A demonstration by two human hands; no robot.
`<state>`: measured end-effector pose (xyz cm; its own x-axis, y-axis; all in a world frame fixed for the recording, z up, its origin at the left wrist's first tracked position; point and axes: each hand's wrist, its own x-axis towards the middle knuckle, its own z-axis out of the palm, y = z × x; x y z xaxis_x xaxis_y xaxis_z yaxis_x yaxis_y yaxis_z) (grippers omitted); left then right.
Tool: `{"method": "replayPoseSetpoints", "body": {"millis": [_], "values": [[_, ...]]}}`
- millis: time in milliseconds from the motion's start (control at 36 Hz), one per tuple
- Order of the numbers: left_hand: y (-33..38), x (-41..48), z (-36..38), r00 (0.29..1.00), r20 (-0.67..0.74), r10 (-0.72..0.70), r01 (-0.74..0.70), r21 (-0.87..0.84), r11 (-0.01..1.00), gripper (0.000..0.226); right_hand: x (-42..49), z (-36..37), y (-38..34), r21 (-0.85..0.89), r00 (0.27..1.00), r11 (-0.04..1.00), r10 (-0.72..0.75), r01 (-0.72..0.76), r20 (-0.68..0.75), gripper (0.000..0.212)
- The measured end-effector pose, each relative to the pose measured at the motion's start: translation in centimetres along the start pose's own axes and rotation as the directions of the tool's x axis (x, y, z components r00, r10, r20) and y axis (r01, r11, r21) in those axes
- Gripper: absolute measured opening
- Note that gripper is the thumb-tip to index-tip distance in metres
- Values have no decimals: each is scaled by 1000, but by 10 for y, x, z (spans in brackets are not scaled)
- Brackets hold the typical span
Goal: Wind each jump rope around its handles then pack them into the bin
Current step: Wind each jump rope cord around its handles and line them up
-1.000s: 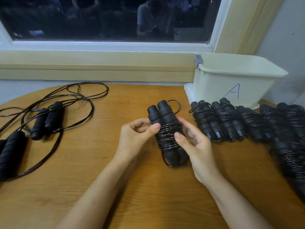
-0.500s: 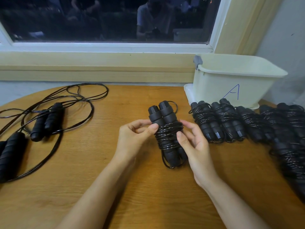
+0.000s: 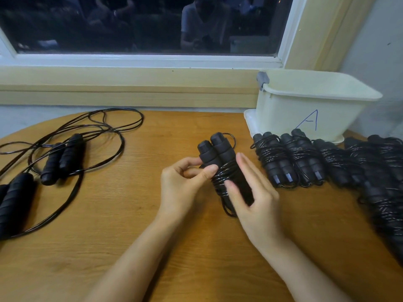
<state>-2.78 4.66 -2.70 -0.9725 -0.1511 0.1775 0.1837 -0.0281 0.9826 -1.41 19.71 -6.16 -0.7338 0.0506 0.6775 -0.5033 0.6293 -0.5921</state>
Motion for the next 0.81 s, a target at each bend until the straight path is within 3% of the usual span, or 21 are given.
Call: {"method": "replayPoseSetpoints", "body": {"millis": [167, 306, 500, 611, 806], "values": [[1, 0, 2, 996, 93, 9, -10, 11, 1000, 32, 1, 3, -3, -376, 997, 924, -45, 66, 64, 99], [-7, -3, 7, 983, 176, 57, -78, 116, 990, 38, 2, 0, 1, -483, 1000, 875, 6, 6, 22, 93], [-13, 3, 3, 983, 161, 88, -114, 158, 981, 30, 2, 0, -2, -414, 999, 910, 29, -17, 24, 84], [-12, 7, 0, 986, 166, 34, -46, 63, 997, 30, 0, 3, 2, -287, 999, 958, 19, -10, 29, 84], [-18, 12, -5, 983, 183, 5, -15, 56, 998, 43, 0, 3, 0, -48, 998, 998, 31, -28, 63, 75]]}}
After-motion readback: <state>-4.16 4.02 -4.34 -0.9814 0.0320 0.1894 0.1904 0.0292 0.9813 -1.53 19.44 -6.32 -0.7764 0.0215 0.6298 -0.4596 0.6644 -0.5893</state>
